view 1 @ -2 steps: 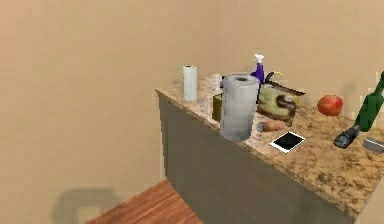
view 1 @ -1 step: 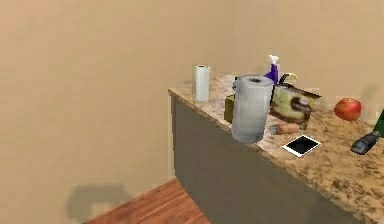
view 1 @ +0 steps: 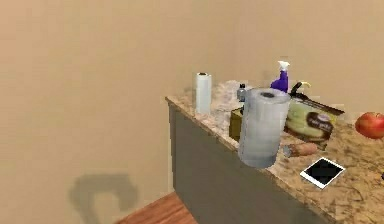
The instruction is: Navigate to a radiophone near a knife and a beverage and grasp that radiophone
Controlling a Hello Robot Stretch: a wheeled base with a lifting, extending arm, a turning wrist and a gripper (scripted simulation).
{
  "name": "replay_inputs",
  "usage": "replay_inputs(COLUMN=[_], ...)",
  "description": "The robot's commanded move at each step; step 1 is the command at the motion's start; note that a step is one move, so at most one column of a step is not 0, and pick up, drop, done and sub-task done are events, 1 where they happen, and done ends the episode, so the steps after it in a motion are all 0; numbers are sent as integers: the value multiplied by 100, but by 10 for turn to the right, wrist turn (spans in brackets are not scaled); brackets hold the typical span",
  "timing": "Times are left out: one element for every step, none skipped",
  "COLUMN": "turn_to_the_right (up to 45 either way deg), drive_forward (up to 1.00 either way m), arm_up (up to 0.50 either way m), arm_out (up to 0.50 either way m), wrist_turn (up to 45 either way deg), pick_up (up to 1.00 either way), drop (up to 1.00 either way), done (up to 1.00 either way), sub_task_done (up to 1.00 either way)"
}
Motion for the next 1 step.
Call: replay_inputs(turn_to_the_right=[210], drive_forward=[0], arm_up=[0], arm_out=[0], wrist_turn=[0], pick_up=[0], drop=[0], done=[0], sub_task_done=[0])
